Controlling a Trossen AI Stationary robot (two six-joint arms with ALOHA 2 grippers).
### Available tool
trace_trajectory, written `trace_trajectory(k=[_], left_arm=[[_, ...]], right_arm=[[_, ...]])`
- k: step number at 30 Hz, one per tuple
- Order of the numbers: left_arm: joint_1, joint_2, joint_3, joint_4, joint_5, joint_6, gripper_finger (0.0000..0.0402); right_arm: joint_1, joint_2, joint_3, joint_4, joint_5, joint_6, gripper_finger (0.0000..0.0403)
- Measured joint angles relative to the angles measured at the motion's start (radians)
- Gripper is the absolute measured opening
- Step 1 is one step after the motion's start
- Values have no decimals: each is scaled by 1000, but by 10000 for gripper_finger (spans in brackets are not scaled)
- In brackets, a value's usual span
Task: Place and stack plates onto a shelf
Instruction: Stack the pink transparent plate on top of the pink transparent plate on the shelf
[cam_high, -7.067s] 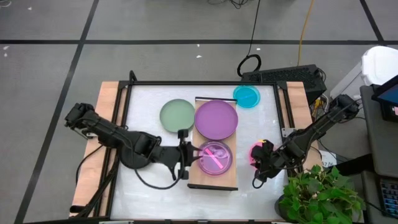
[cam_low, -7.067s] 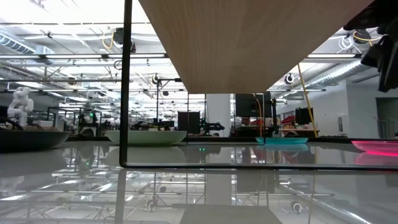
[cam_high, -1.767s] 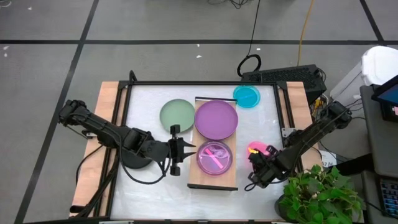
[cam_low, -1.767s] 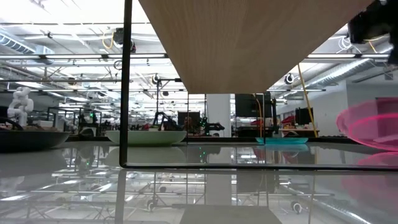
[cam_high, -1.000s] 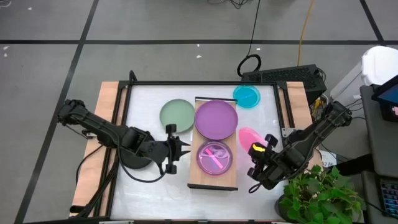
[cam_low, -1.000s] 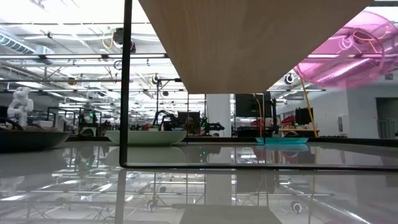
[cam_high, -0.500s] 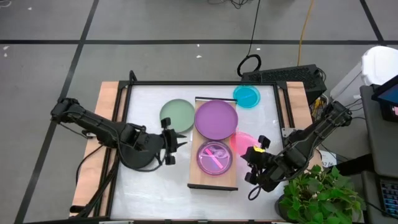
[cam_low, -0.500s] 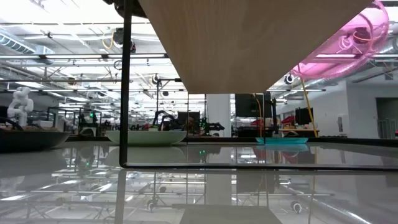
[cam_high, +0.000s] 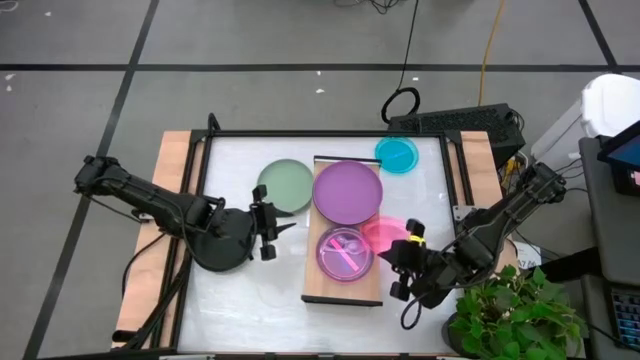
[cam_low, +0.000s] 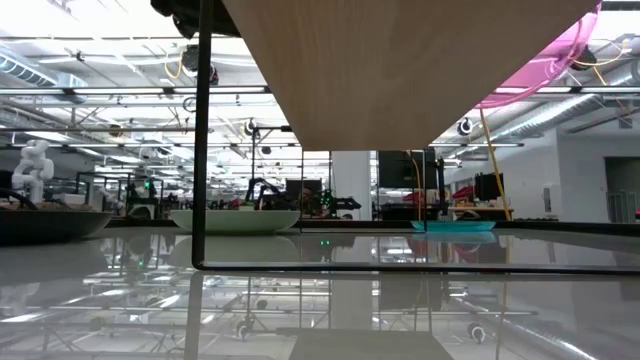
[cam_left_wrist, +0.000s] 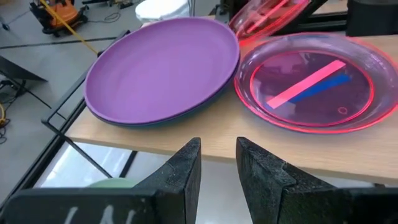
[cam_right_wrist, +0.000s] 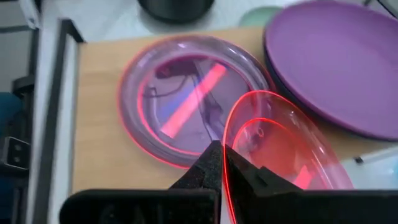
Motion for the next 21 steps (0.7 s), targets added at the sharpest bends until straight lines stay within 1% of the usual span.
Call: trace_trajectory(k=[3, 9, 16, 21], left_arm=[[0, 0, 0, 0, 0, 1, 108], [0, 0, 0, 1, 0, 3, 108], [0, 0, 0, 20, 1, 4, 108], [0, 0, 0, 22, 2, 14, 108]], right_arm=[[0, 0, 0, 61, 3, -59, 0], [-6, 0, 0, 175, 50, -184, 0], [-13, 6, 0, 368, 50, -376, 0], [-24, 50, 0, 394, 47, -400, 0]])
